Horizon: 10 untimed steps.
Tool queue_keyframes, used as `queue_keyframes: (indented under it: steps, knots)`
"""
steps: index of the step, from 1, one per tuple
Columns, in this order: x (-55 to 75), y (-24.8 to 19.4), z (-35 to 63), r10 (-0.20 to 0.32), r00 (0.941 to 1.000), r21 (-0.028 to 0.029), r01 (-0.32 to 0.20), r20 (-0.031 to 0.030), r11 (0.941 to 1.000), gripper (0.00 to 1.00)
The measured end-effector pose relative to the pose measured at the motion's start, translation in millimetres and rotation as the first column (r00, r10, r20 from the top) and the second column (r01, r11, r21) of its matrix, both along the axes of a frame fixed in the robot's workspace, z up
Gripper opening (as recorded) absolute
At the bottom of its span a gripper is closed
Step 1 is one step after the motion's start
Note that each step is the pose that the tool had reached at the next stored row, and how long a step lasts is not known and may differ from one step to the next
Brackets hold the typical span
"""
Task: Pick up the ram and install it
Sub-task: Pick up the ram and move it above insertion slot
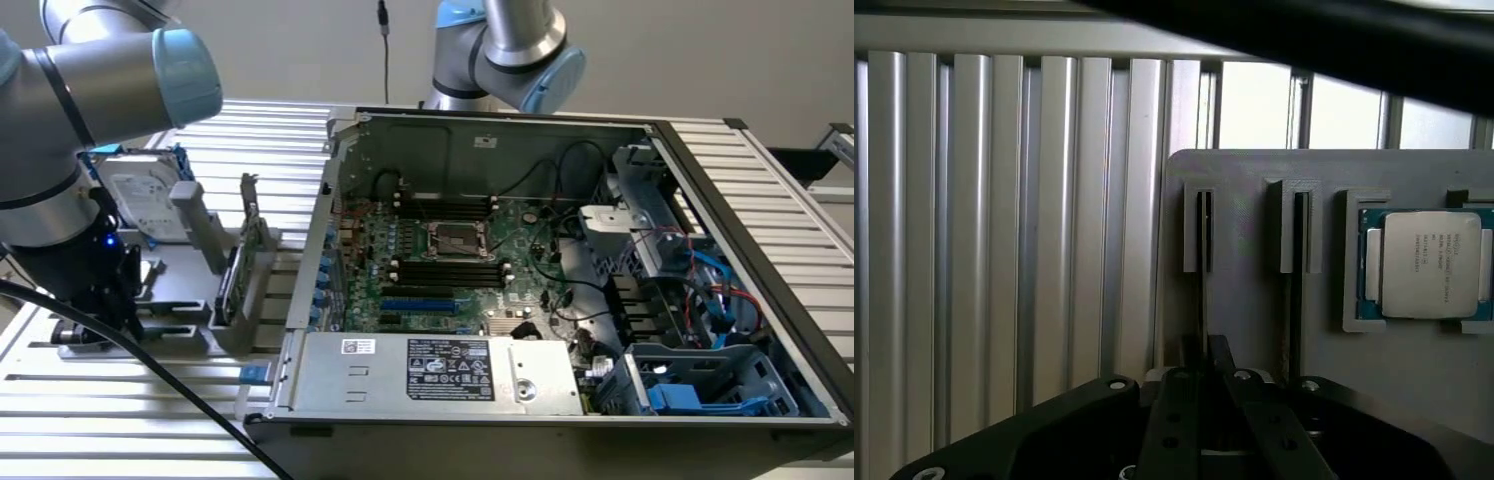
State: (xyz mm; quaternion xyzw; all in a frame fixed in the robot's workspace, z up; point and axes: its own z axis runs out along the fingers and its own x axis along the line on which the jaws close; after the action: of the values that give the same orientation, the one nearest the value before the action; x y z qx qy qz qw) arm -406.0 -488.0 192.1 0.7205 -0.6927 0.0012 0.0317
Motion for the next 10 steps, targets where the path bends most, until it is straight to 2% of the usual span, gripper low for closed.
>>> queue_keyframes:
  steps: [5, 10]
  knots:
    - [0.1, 0.0, 0.0, -0.005, 1.0, 0.0005, 0.005, 0.0, 1.0, 0.15]
    - [0.0, 0.0, 0.1, -0.065, 0.9979, 0.0004, 0.065, -0.0001, 0.9979, 0.15]
